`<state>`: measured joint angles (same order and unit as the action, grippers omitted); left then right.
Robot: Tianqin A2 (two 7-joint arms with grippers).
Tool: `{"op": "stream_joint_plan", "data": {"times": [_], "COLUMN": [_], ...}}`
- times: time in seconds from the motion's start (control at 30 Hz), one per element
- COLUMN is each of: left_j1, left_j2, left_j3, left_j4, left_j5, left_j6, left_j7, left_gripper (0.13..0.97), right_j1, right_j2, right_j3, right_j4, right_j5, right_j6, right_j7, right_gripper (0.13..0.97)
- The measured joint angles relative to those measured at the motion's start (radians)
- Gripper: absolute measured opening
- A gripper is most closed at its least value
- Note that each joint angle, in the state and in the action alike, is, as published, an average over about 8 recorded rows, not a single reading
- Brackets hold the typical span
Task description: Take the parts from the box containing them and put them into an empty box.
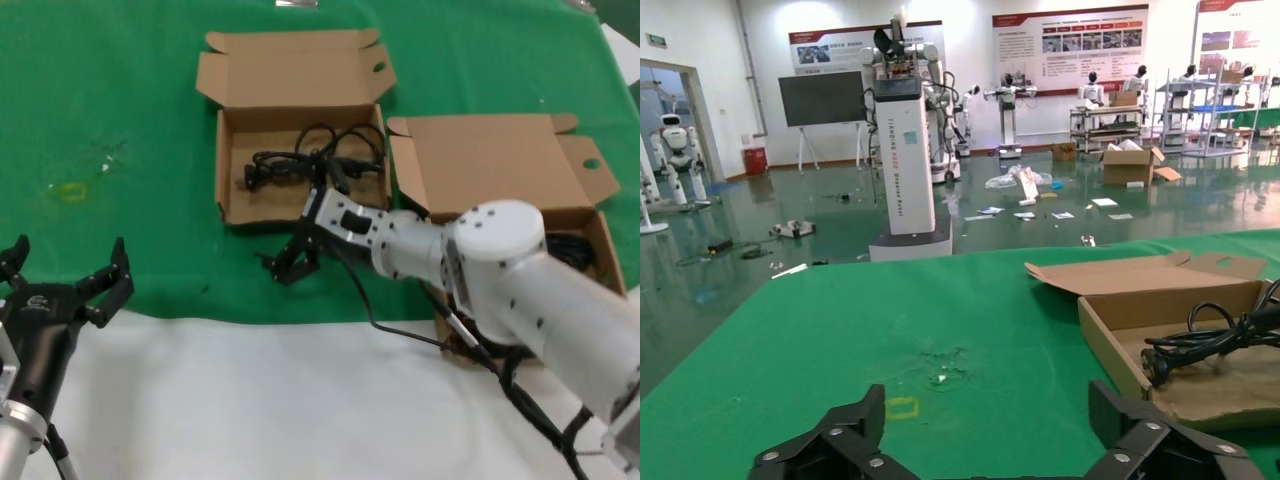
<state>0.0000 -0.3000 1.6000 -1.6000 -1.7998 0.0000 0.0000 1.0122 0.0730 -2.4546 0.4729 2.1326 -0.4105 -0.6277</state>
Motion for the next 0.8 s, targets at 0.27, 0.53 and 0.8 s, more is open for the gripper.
{"op": "stream_joint_plan", "data": {"times": [0.27, 0.53, 0.8], "left_j1": [0.0, 0.0, 0.0], "left_j2": [0.0, 0.0, 0.0], "left_j3": [0.0, 0.0, 0.0], "left_j4": [0.0, 0.0, 0.0], "left_j5": [0.0, 0.0, 0.0], "left_j6": [0.0, 0.0, 0.0], "left_j7": [0.0, 0.0, 0.0], "left_gripper": [0.746, 0.87, 0.941], "right_j1": [-0.144, -0.287, -0.429], "right_j2": [0.032, 0.064, 0.096], "right_j3": [0.122, 0.242, 0.362], "right_j4": [0.16, 0.319, 0.477], "right_j5": [-0.047, -0.094, -0.141], "right_j6": [0.058, 0.116, 0.174], "right_j7": [0.089, 0.178, 0.266], "right_gripper": [0.966, 0.966, 0.966]}}
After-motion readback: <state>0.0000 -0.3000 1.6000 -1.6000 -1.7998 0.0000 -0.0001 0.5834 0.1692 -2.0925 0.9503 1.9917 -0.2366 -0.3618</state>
